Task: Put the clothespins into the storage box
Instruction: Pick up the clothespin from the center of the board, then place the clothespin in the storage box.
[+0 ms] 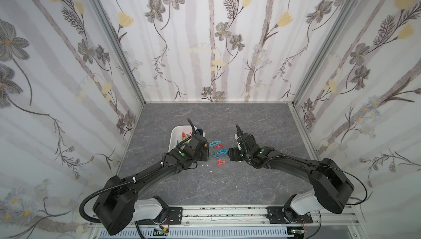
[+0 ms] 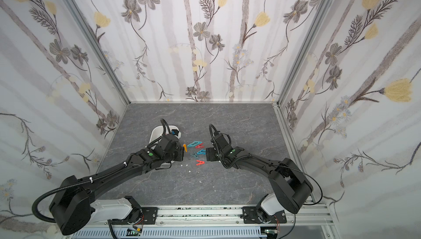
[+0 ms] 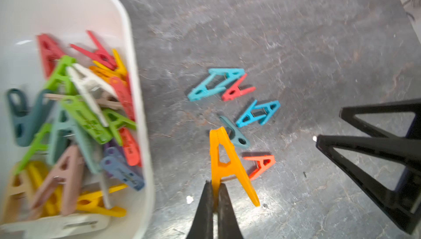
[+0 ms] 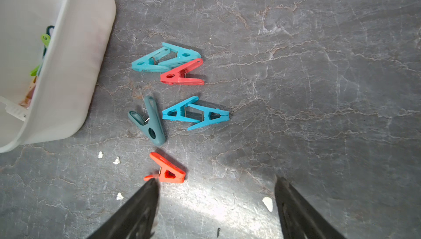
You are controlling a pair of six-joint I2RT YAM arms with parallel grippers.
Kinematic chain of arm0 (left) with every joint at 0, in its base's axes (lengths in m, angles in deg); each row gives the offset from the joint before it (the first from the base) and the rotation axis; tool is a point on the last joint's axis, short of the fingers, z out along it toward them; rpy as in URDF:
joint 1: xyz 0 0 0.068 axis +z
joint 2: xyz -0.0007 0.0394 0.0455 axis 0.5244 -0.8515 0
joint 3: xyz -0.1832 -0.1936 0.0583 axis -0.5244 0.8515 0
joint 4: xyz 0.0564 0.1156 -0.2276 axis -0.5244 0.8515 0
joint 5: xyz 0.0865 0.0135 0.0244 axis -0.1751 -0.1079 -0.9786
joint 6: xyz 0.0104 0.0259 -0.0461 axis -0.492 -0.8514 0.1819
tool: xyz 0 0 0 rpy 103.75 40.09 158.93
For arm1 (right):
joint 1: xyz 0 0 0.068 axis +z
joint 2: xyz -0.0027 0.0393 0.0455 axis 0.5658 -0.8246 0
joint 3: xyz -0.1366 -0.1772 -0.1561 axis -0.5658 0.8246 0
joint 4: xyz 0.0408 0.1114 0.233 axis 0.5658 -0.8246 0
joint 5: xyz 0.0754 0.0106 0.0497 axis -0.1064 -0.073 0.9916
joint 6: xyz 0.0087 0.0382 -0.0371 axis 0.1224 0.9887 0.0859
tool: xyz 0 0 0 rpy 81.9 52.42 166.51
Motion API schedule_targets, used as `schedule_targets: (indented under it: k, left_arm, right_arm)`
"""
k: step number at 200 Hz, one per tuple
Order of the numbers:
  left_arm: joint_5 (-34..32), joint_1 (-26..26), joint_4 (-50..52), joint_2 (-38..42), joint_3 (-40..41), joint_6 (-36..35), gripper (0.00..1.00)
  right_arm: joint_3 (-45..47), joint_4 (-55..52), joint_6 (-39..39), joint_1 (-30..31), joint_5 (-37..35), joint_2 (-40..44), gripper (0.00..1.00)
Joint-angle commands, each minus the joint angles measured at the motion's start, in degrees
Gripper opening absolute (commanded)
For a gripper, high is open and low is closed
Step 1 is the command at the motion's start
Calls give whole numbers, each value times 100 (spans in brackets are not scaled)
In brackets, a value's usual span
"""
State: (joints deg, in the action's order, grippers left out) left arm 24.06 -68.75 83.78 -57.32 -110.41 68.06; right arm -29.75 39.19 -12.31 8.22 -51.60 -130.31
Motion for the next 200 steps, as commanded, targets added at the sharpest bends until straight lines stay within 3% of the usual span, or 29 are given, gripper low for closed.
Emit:
schedule_targets:
  k: [1,66,89,113,132,170,200]
  left_arm:
    - [77,463,212,250,35,-200,1]
    - [-128,1536,122,232,310,-432,2]
    - [-722,1639,256,17,207,-435,20]
    - [-924,1632,375,27,-27,-428,39]
    - [-847,1194,294,91,-182,-449,42]
    - [-136,-459,-351,-180,-215,-333,45]
    - [341,-1072,-1078,-821,55,-296,47]
  right_arm:
    - [-32,237,-6,-3,-18,-3,80]
    - [-52,312,56,8,108,-78,79]
    - [-27,296,54,13,96,-54,79]
    - [60,284,88,8,21,33,79]
    - [141,247,104,10,-50,63,79]
    - [361,235,147,-5,-206,423,79]
    - [737,239,185,-82,-265,655,79]
